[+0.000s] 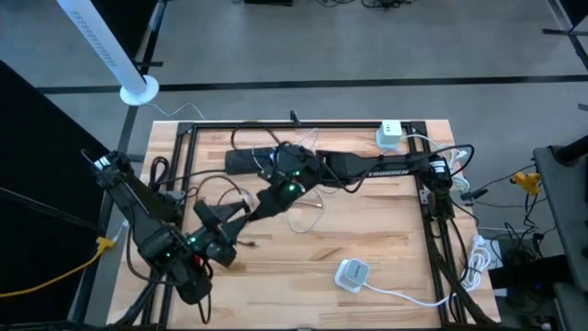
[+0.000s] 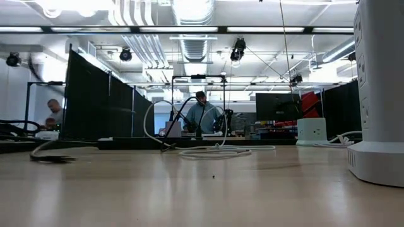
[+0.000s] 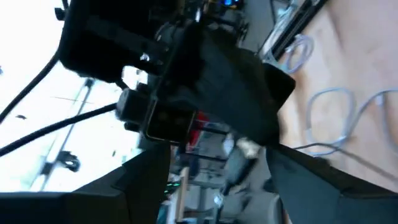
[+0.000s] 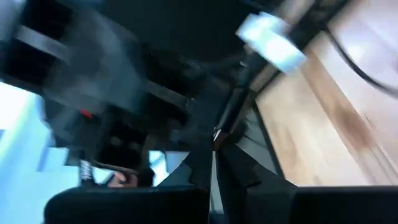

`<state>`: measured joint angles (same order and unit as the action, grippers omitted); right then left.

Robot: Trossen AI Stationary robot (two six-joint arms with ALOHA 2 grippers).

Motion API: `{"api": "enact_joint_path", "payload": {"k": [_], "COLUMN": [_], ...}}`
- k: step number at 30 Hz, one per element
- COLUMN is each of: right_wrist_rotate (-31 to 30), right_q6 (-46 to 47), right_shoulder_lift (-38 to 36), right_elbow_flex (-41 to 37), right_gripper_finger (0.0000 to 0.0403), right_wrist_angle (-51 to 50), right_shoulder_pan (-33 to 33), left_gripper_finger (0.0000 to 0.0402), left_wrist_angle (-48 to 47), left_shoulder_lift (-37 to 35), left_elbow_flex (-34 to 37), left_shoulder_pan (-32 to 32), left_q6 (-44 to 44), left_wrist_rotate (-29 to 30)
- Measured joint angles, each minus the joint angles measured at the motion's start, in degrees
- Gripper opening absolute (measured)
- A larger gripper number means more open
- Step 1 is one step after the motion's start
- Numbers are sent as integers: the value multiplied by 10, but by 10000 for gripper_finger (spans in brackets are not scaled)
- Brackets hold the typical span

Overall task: Insert USB
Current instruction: Insert black charger cable into the bottom white outlet extension

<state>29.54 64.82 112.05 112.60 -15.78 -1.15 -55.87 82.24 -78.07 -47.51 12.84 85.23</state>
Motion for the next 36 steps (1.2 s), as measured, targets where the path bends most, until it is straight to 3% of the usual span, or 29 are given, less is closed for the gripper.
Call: {"api": "enact_joint_path", "payload": {"k": [11,16,19,25,31,36], "right_wrist_rotate": [24,22,-24,-224,-272,-305], "right_q6": [-2,-82,-194,-473,-704,-853], "right_shoulder_lift": [-2,-7,-9,6,62,136], "right_elbow_flex": [42,44,44,40,34,33], "right_gripper_finger": [1,1,1,0,5,46], "right_wrist_angle": [39,-78,-224,-424,-408,-367], "right_shoulder_pan": [8,9,7,-14,-42,-60], "left_gripper_finger": [218,201,191,171,151,131], "left_wrist_angle": [1,1,1,0,-2,-6], "left_shoulder_lift": [-4,-4,-4,-4,-4,-4], "left_elbow_flex": [-15,-15,-15,-13,-13,-13], "left_shoulder_pan": [0,-4,-13,-41,-75,-99], "left_q6": [57,21,-2,-73,-216,-314], "left_wrist_rotate": [44,44,44,28,23,-12]}}
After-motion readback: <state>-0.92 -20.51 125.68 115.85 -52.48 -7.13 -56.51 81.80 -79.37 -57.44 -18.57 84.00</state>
